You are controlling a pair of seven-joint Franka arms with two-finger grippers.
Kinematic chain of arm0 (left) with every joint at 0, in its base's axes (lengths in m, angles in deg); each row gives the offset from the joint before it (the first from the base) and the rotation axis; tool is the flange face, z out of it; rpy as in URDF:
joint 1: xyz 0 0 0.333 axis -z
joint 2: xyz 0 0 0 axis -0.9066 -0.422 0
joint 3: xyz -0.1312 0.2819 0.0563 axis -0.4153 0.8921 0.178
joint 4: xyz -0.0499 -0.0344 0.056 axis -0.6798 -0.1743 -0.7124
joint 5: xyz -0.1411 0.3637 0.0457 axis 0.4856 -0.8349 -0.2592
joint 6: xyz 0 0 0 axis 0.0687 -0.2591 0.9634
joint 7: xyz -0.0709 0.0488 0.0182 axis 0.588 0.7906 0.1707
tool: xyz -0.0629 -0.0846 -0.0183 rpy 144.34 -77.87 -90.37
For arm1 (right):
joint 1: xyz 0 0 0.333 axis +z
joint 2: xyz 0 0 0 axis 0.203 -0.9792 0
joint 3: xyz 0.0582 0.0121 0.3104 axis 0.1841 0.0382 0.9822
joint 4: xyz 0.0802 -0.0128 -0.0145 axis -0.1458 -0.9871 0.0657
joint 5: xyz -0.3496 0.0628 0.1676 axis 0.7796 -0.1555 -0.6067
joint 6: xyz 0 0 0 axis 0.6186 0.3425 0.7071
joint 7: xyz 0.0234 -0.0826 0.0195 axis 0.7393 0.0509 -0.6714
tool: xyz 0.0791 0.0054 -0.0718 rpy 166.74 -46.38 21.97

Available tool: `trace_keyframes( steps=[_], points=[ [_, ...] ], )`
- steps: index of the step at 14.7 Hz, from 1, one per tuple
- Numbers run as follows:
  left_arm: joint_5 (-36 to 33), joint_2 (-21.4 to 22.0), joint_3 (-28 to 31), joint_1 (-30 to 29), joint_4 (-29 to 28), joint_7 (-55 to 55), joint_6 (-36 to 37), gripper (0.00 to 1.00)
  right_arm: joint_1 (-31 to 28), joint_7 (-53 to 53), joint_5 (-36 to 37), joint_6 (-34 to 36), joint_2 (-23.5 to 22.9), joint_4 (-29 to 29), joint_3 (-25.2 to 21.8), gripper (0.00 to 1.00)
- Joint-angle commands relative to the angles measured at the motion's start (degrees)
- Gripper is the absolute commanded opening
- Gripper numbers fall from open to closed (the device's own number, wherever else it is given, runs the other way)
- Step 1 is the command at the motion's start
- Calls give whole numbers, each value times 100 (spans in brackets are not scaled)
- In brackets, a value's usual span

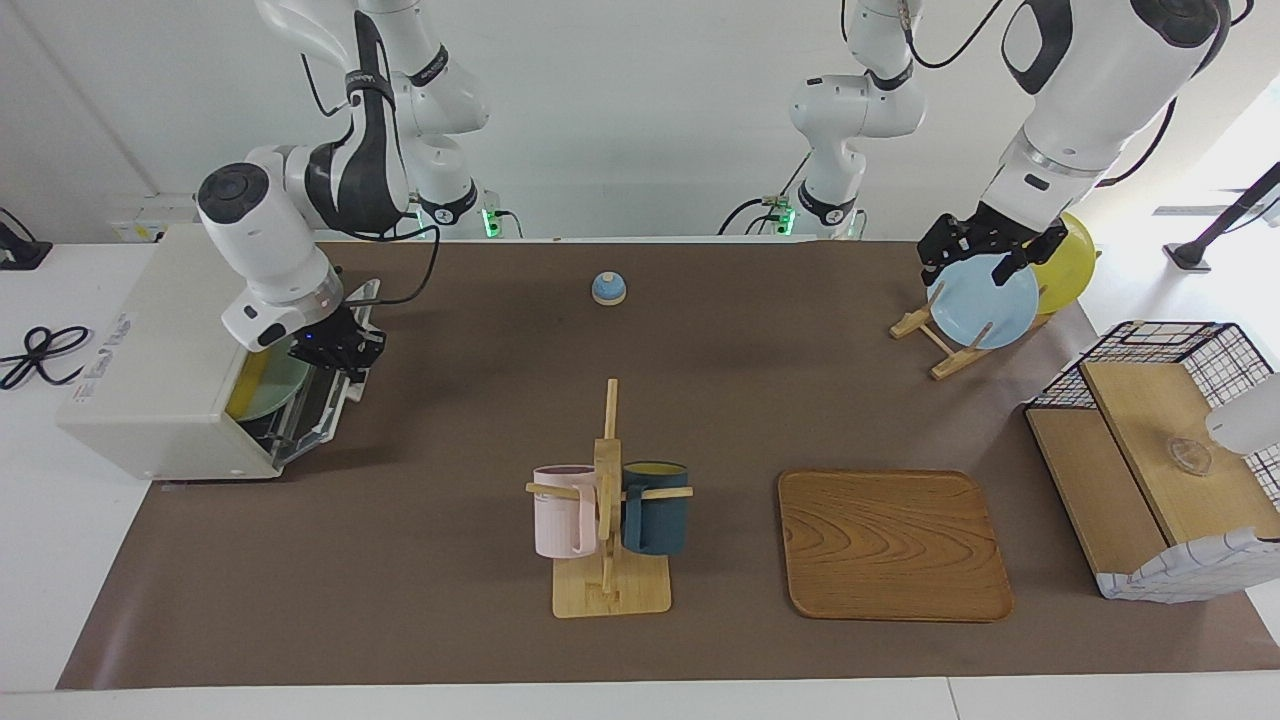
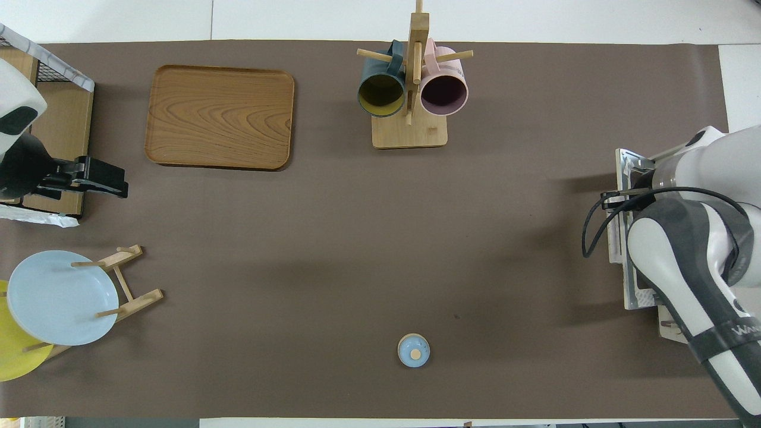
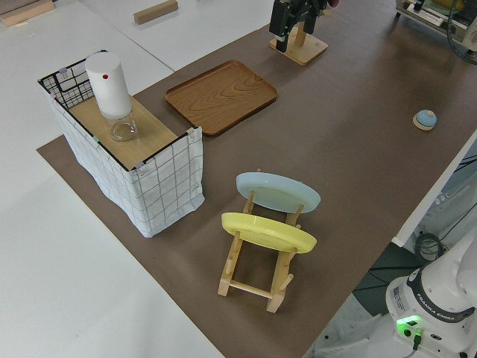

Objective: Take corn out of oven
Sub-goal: 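Pull the oven door down open with the right gripper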

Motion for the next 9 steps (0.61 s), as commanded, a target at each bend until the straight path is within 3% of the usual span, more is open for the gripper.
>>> trace_keyframes(
  steps=[1,9],
  points=[
    [-90,79,7,20,-48,-9,16,100,-189,-103,131,-716,-233,-262,-93,0],
    [-90,79,7,20,-48,-9,-11,100,-189,-121,-220,-1243,-820,-333,-75,0]
  ],
)
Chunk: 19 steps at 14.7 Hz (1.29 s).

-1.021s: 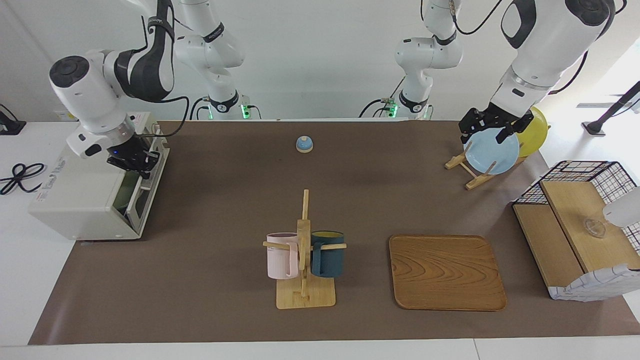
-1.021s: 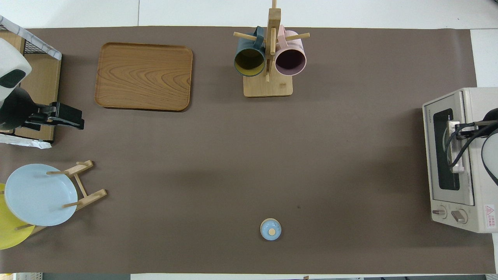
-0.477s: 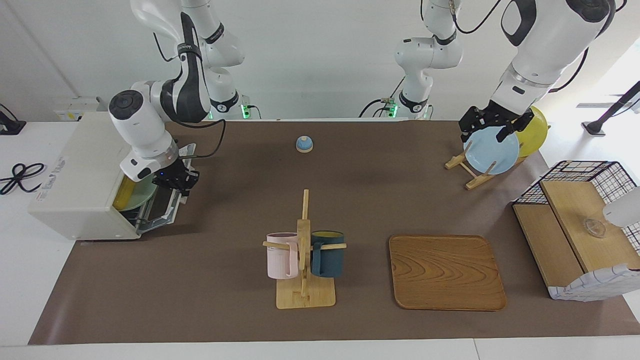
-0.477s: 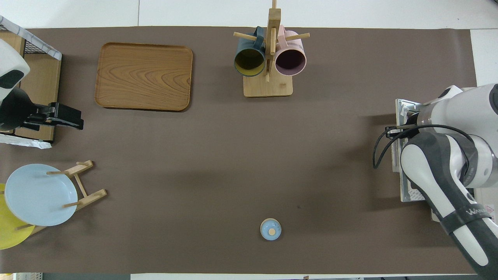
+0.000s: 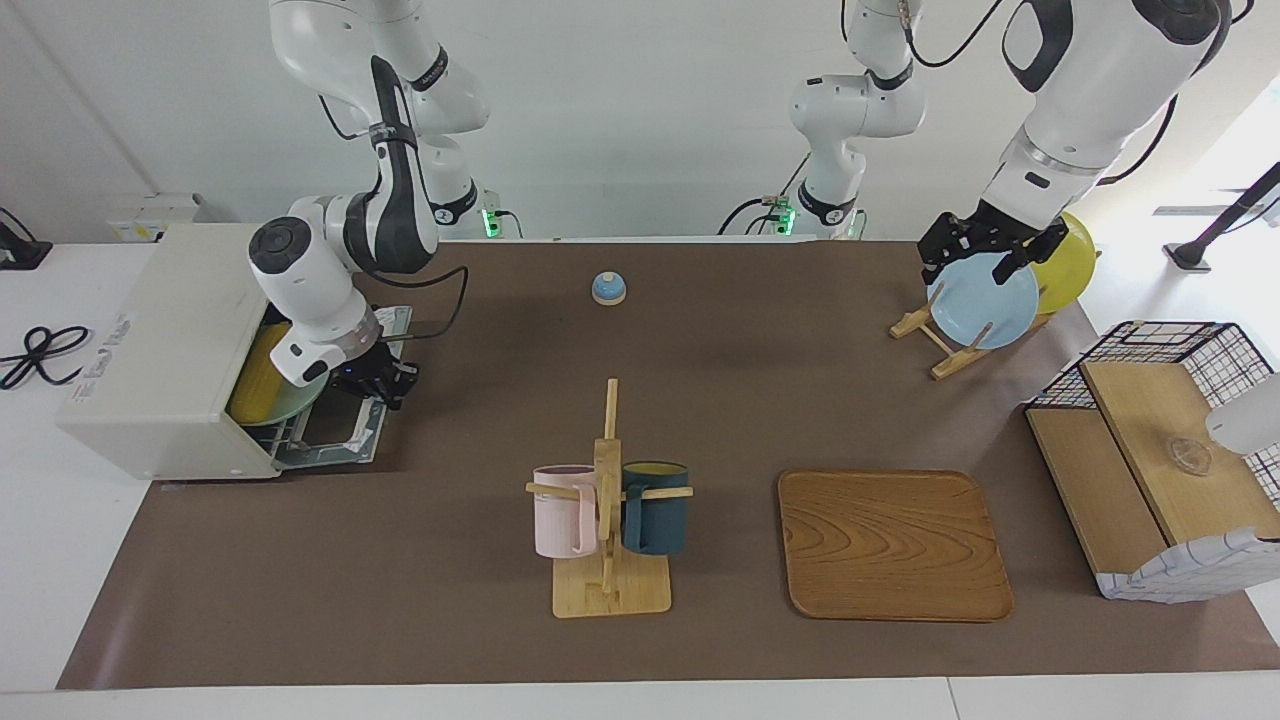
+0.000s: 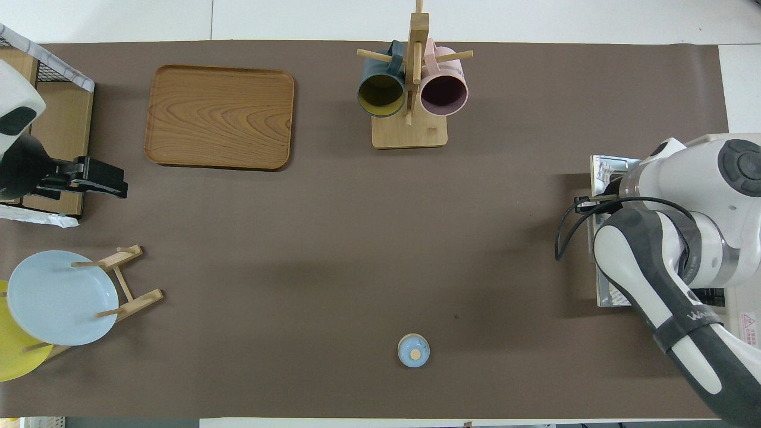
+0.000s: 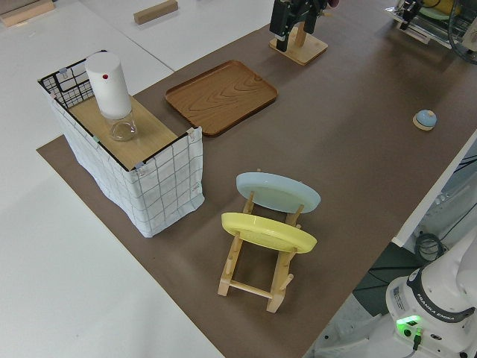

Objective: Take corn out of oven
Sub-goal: 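Pull the oven door down open with the right gripper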

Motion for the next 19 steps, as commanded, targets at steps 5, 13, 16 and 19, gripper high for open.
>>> trace_keyframes(
  steps=[5,13,16,19],
  points=[
    [-90,75,7,20,-48,-9,-12,100,-65,-103,-178,-481,-512,126,-69,0],
    [-90,75,7,20,-48,0,-3,100,359,776,170,1258,-4,1120,-86,21],
    [-90,84,7,29,-57,0,6,100,61,733,375,1795,322,1111,-113,67],
    [-90,93,7,29,-101,0,-3,100,-265,505,375,1858,419,901,-104,65]
  ],
)
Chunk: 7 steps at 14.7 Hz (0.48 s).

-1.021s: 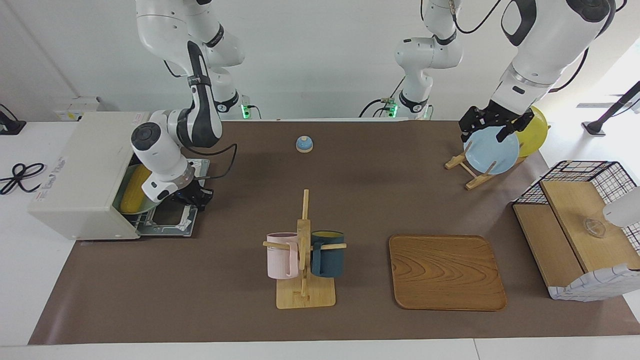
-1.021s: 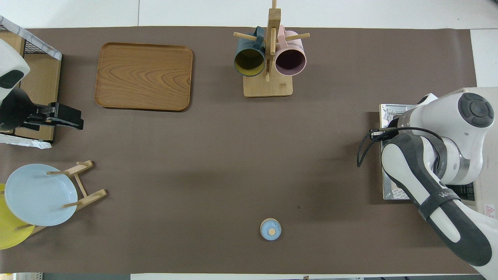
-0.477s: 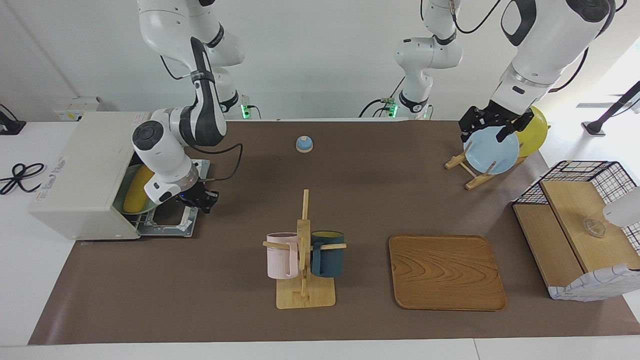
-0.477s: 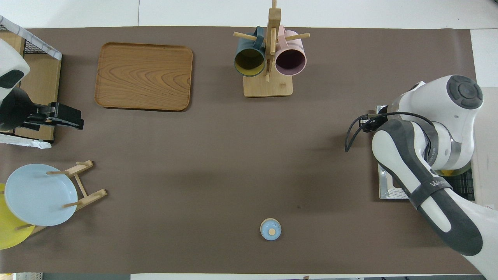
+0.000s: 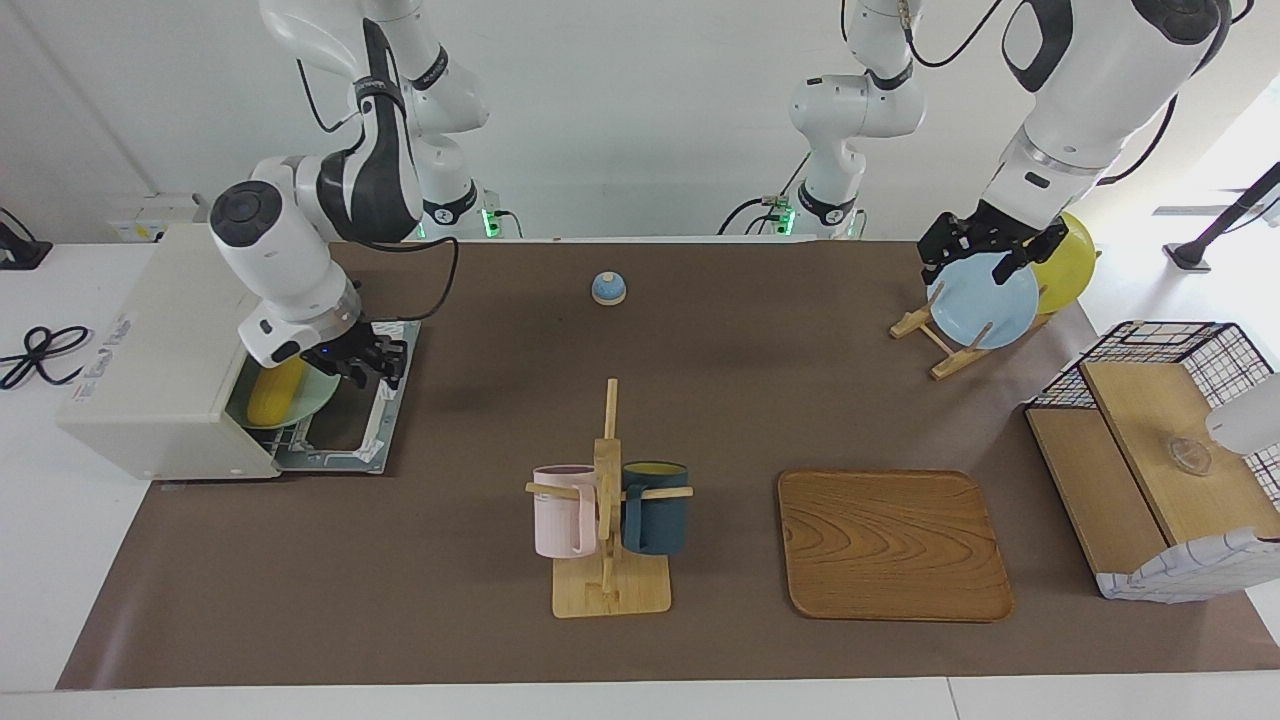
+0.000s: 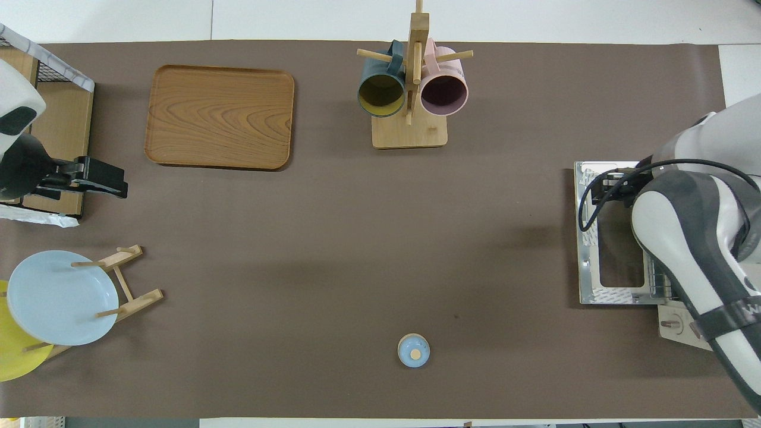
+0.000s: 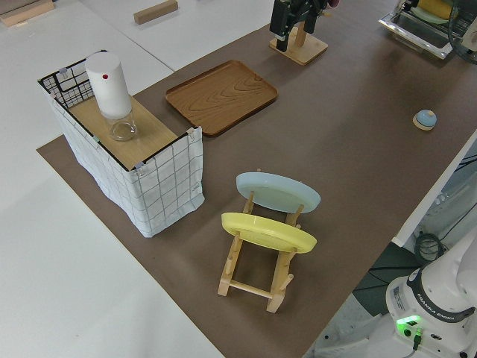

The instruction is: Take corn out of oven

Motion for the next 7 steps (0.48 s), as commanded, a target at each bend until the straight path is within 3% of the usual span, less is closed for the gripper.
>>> trace_keyframes(
  steps=[1,4,7],
  points=[
    [-90,101,7,29,-100,0,4,100,-228,-168,62,-48,135,-319,37,64],
    [-90,101,7,29,-100,0,4,100,-308,-317,62,-520,285,-818,37,56],
    [-90,101,7,29,-100,8,-13,100,-317,-633,149,-804,373,-1093,29,55]
  ],
)
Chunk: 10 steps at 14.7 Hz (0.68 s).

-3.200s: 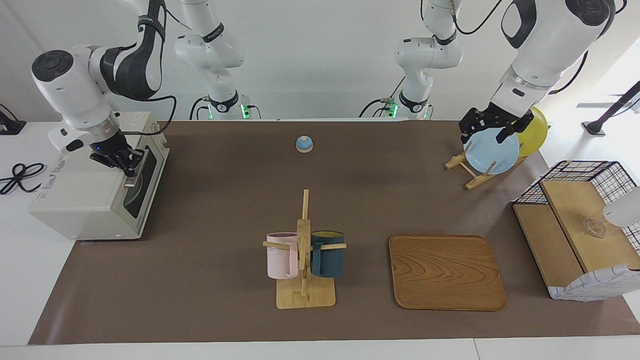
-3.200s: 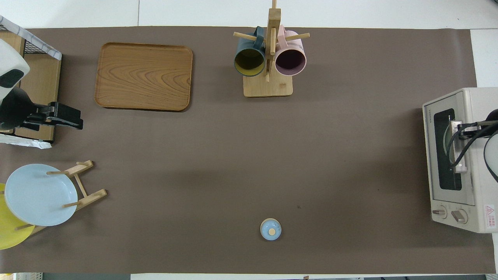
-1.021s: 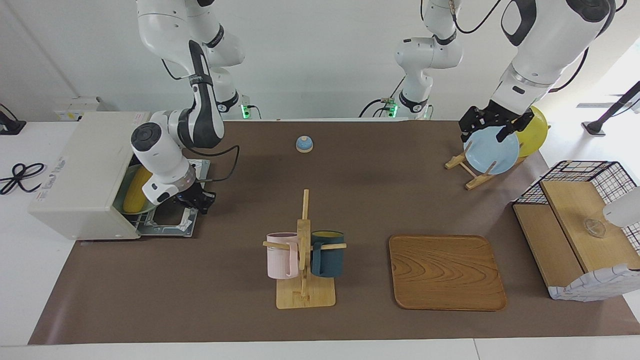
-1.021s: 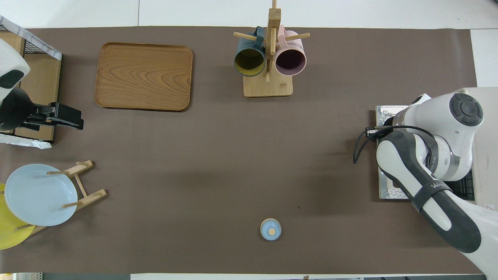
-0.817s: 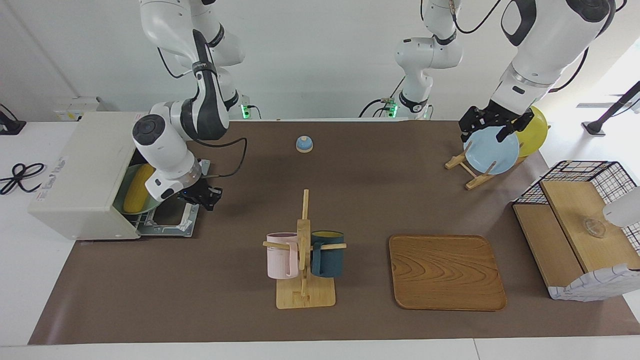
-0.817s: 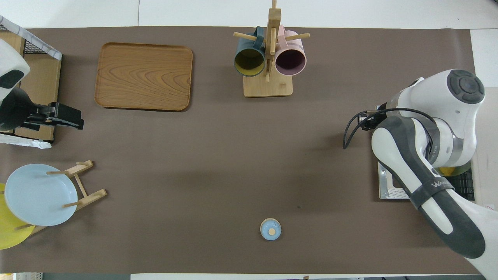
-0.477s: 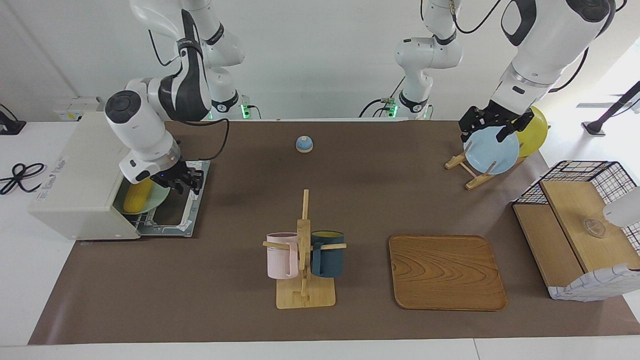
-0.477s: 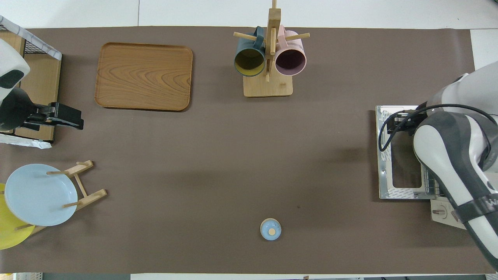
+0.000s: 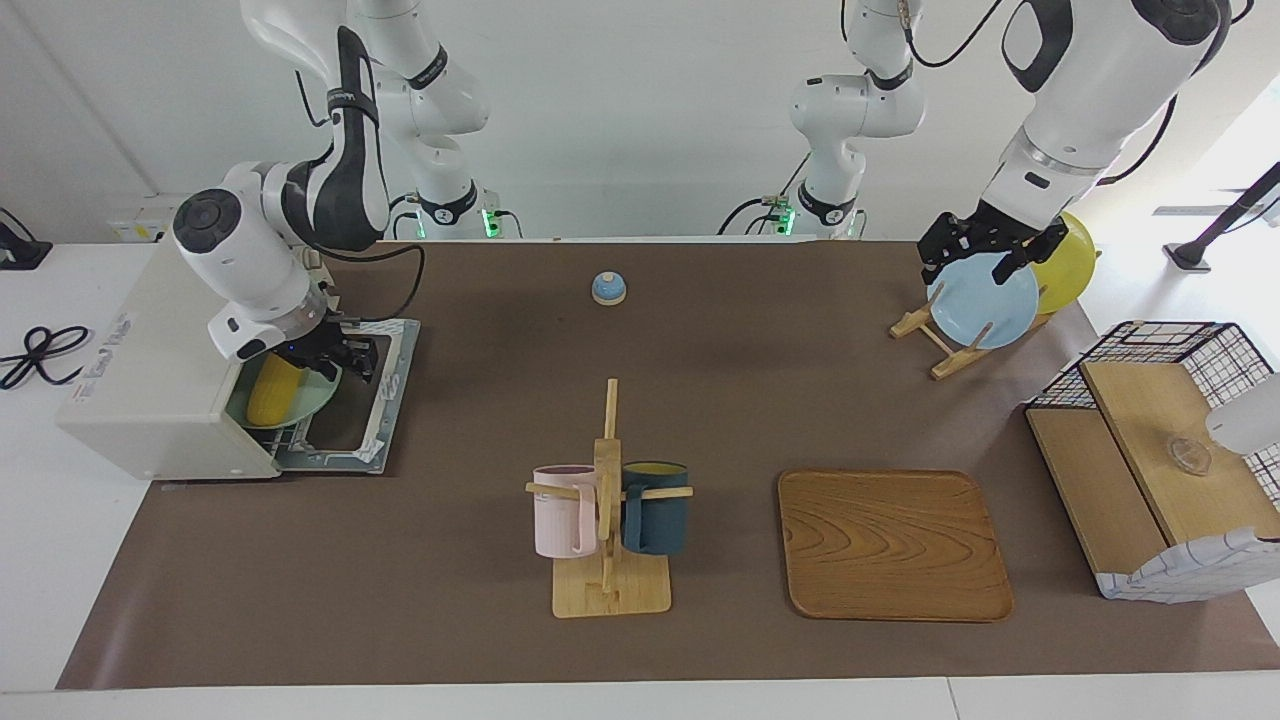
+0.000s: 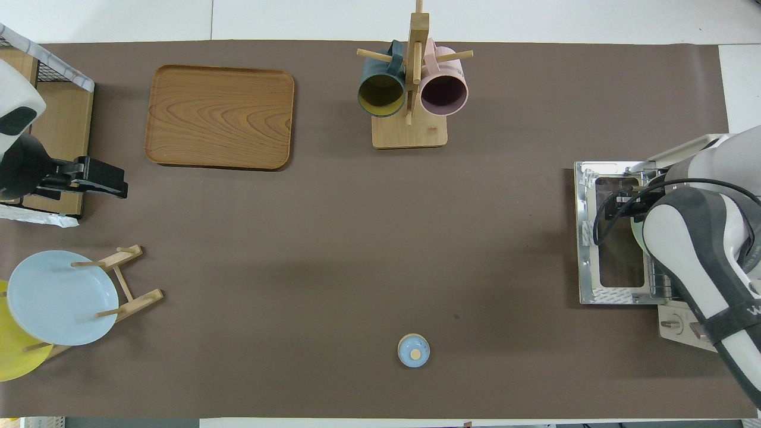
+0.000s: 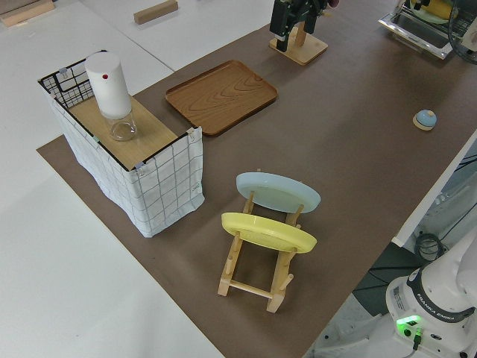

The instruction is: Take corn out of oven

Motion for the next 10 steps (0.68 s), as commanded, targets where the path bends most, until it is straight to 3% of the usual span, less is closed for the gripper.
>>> trace_keyframes(
  steps=[1,7,8,9,10],
  points=[
    [-81,102,7,29,-99,9,-14,100,-65,-321,238,-197,249,-346,29,55],
    [-81,102,7,29,-99,9,-14,100,-153,-356,318,-215,267,-469,29,49],
    [-72,102,7,29,-108,9,-14,100,-153,-408,327,-215,275,-495,29,43],
    [-72,102,7,29,-108,9,-14,100,-153,-461,327,-215,284,-513,29,28],
    [-64,102,7,29,-99,9,-14,100,-153,-462,370,-215,284,-513,29,7]
  ],
)
